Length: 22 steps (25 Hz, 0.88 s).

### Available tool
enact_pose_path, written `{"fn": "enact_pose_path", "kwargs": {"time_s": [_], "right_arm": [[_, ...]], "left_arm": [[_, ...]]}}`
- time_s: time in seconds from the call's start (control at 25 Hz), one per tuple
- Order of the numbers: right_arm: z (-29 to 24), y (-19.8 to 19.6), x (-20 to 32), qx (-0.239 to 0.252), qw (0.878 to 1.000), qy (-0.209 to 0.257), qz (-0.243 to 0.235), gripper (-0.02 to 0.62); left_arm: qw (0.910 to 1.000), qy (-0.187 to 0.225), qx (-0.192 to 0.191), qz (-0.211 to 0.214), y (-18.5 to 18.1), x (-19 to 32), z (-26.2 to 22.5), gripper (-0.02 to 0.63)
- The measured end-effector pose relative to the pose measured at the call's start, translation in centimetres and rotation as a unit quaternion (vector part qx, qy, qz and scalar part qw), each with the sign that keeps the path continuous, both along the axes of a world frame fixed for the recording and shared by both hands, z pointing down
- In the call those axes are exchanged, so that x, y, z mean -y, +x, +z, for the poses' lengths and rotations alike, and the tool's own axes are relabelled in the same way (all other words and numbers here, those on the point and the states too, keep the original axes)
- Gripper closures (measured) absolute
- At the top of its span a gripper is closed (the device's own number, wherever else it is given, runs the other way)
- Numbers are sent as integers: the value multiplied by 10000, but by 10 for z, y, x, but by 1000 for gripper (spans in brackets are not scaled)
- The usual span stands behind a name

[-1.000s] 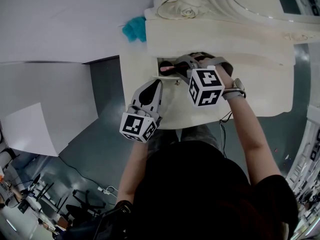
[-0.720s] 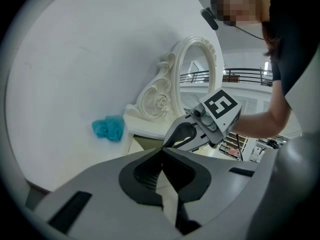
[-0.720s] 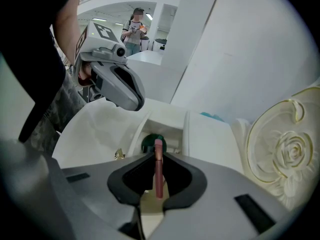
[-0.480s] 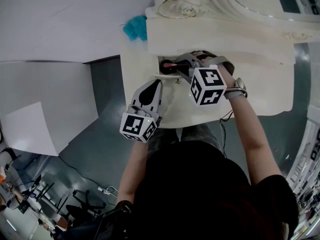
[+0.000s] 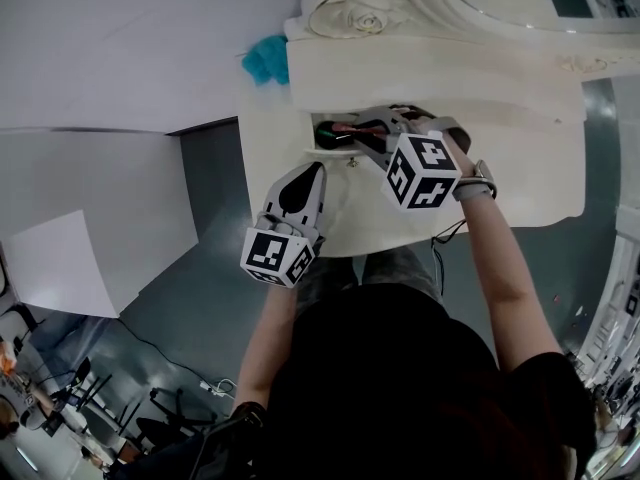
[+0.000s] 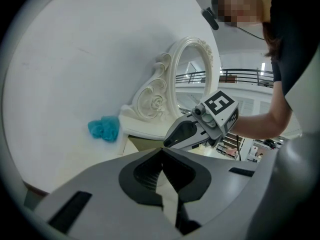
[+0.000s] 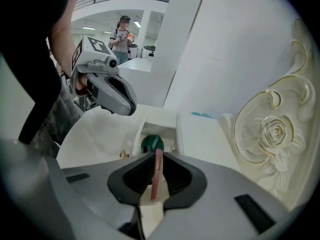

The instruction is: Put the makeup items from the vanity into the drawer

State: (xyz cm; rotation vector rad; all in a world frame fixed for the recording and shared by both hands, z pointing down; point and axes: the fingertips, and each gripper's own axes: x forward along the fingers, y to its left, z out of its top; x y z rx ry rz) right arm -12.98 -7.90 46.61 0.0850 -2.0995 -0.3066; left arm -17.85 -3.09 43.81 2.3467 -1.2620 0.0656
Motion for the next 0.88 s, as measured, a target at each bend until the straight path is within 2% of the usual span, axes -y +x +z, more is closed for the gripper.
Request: {"fn": "enact_pose_path", "kwargs": {"time_s": [0.2,0.4,0.68,0.88], "right_arm": [[-11,4,-6,287,9992,-12,290,537],[-25,11,-15,850,9914,-169,979,549],[-31,22,-42,1697,9592,-603,2177,574],[-46,26,-68,2394,9306,-903,2618,574]], "left_arm": [[9999,40,4,116,6,-3,-3,594],[9993,97,-38,348,15,-4,-5,594],[9965,164,-62,816,34,-8,-7,594],[9949,347,8,951,45,-13,-18,594]]}}
